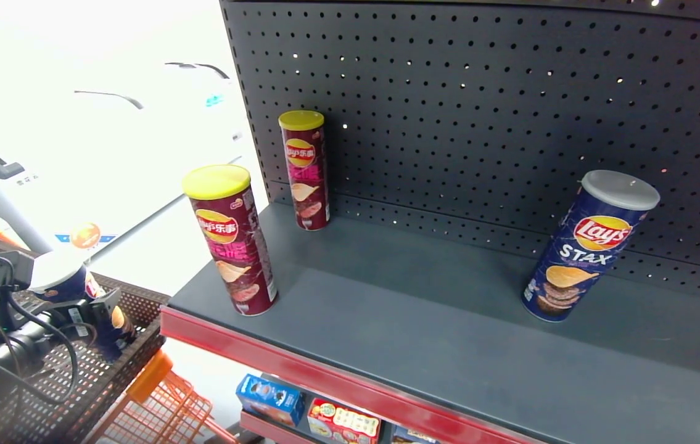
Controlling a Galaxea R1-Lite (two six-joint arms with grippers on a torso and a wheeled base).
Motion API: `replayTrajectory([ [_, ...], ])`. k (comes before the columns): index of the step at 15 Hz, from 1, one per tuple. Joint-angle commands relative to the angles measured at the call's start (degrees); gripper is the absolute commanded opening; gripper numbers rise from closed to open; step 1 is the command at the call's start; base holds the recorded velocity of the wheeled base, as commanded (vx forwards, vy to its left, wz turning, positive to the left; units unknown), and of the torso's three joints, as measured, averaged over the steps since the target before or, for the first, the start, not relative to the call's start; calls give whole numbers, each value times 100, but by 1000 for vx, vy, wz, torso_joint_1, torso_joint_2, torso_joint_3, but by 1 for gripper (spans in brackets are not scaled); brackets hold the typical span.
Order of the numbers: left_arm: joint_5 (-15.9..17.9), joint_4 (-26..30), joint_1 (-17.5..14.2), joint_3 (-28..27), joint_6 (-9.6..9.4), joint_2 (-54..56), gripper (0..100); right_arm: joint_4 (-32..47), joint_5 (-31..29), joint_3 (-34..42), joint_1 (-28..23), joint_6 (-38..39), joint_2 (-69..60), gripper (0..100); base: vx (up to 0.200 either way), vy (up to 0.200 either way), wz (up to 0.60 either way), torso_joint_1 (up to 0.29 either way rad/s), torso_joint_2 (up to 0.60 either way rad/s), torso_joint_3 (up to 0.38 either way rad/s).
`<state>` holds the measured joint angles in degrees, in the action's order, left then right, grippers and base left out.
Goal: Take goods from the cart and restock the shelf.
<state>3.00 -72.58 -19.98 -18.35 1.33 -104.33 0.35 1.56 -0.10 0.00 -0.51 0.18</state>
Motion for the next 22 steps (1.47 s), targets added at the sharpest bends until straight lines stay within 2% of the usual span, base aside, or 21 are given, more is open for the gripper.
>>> replayTrajectory([
  [1,-1,-63,-23,-55,-1,-308,100,0,2,1,0,-2,8,100,0,0,0,0,0,0],
  [9,-1,-151,-199,-512,-1,-738,100,0,2,1,0,-2,8,100,0,0,0,0,0,0],
  [10,-1,-142,-208,-600,-1,-773,0,0,2,1,0,-2,8,100,0,0,0,0,0,0],
  [18,34,-63,-15,-741,-54,-518,0,0,2,1,0,-2,8,100,0,0,0,0,0,0],
  [22,60,289,293,-758,-45,290,0,0,2,1,0,-2,8,100,0,0,0,0,0,0],
])
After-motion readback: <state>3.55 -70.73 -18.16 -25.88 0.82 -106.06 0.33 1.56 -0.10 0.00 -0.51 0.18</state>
